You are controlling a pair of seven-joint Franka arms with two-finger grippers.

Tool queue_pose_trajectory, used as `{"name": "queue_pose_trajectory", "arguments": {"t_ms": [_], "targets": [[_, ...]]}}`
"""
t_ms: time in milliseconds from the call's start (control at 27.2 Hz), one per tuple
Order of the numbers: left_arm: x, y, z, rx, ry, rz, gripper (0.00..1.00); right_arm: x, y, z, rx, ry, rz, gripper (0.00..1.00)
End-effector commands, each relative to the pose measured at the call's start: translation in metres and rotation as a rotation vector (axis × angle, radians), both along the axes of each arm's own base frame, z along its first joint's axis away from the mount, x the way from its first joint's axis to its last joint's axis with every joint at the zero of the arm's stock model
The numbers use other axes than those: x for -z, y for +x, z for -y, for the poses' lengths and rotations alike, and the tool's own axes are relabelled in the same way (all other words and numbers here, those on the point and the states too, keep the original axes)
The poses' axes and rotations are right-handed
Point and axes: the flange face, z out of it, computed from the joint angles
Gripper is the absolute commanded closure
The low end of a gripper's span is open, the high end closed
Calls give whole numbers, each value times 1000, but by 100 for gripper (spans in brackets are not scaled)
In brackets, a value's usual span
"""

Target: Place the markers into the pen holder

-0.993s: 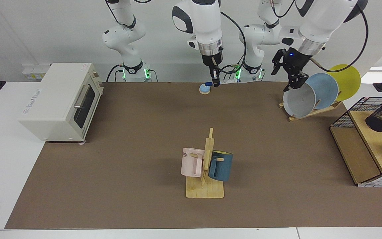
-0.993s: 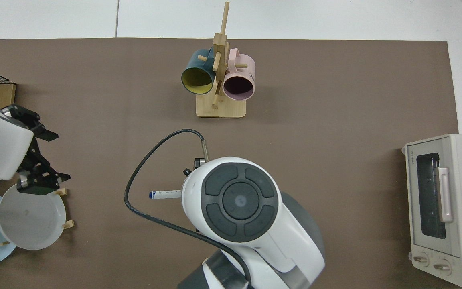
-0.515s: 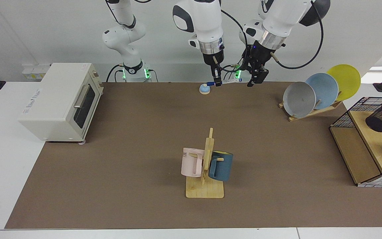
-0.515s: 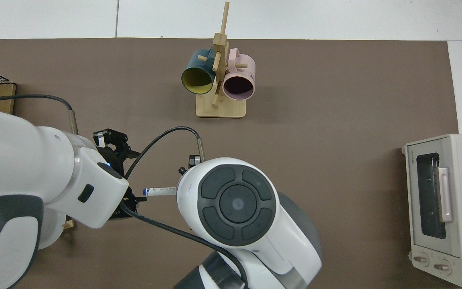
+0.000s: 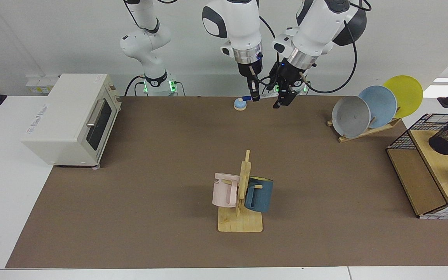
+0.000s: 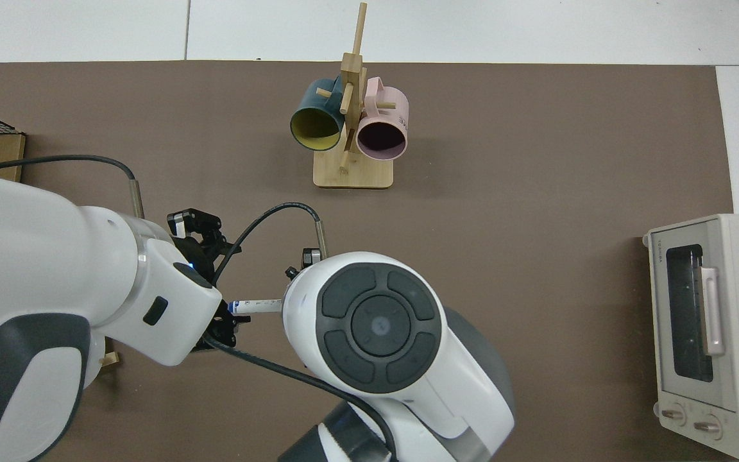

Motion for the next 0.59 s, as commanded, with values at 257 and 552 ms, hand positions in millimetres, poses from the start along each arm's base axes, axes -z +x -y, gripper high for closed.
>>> {"name": "queue_pose_trajectory", "arguments": {"t_ms": [257,552], "targets": [[5,-7,7,2,-24,12,38,0,5,-1,19,15,1,100],[4,-4,12,-9,-36,36,88,0,5,-5,21,35,16,100]]}}
